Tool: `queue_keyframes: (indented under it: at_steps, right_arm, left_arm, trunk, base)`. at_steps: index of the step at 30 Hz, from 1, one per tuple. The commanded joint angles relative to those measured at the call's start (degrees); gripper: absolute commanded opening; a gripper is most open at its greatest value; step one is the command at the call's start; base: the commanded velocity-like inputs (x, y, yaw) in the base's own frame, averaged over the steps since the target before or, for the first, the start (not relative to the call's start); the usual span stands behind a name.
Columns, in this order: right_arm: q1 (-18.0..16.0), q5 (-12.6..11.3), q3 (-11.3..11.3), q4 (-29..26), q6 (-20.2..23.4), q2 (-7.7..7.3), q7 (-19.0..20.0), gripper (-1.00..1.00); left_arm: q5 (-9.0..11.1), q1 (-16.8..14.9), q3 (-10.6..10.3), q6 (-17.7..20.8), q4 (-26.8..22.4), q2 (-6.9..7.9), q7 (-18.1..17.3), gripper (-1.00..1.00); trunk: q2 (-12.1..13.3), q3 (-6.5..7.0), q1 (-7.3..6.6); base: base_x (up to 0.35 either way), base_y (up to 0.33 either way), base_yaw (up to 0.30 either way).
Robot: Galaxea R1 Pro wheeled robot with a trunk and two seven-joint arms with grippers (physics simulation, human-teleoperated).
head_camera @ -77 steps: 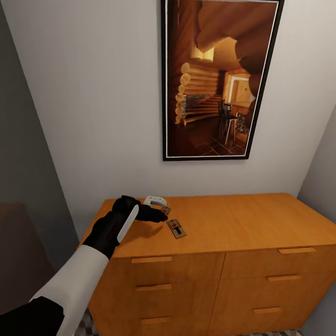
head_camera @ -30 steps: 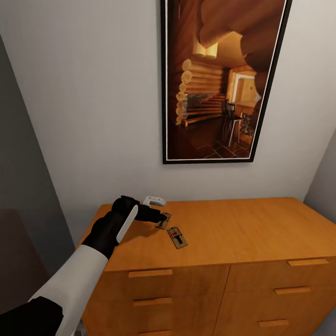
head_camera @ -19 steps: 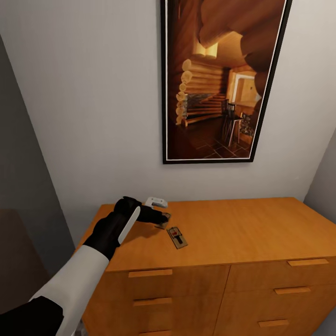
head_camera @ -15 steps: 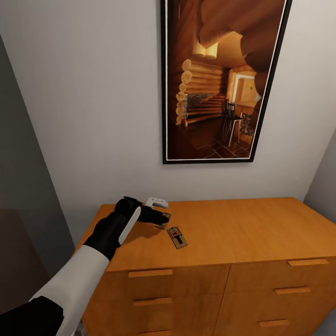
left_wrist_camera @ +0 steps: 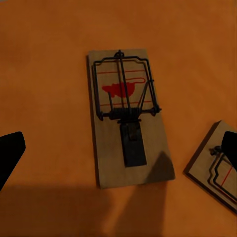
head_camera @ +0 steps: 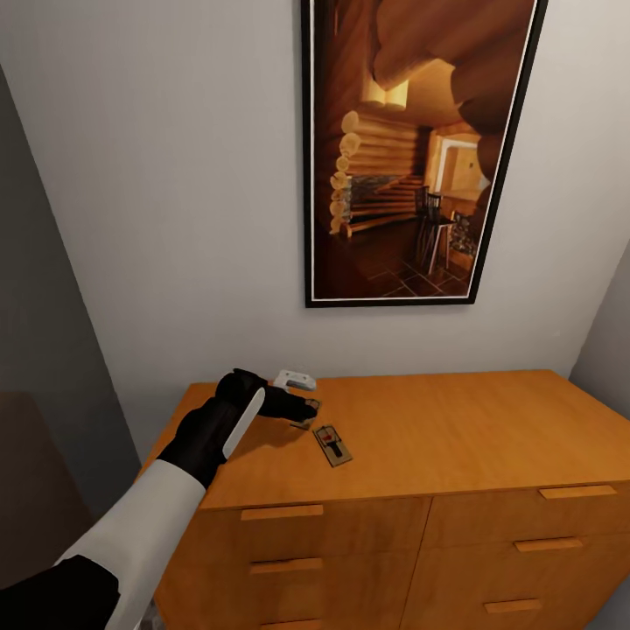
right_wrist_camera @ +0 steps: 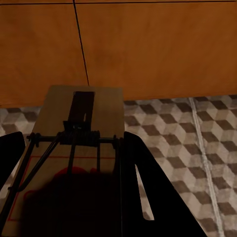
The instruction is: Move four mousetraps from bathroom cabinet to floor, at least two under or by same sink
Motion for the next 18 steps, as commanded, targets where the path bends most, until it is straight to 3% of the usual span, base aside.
queue_keyframes:
  at_steps: [1, 18]
  right_arm:
    - [-0.03, -0.48, 0.50, 0.03, -0.16, 0.04, -0.16, -1.00]
    - [-0.03, -0.48, 0.50, 0.03, -0.16, 0.26, 0.50, -1.00]
  left_arm:
    - [0.18, -0.04, -0.02, 0.24, -0.03, -0.02, 0.03, 1.00]
    - [0.10, -0.03, 0.01, 0.00, 0.86, -0.04, 0.08, 1.00]
  trunk:
    - [-0.04, -0.06, 0.00]
    - [-0.04, -0.06, 0.00]
  base:
    - [0.000, 0.000, 0.000]
    - [0.000, 0.000, 0.000]
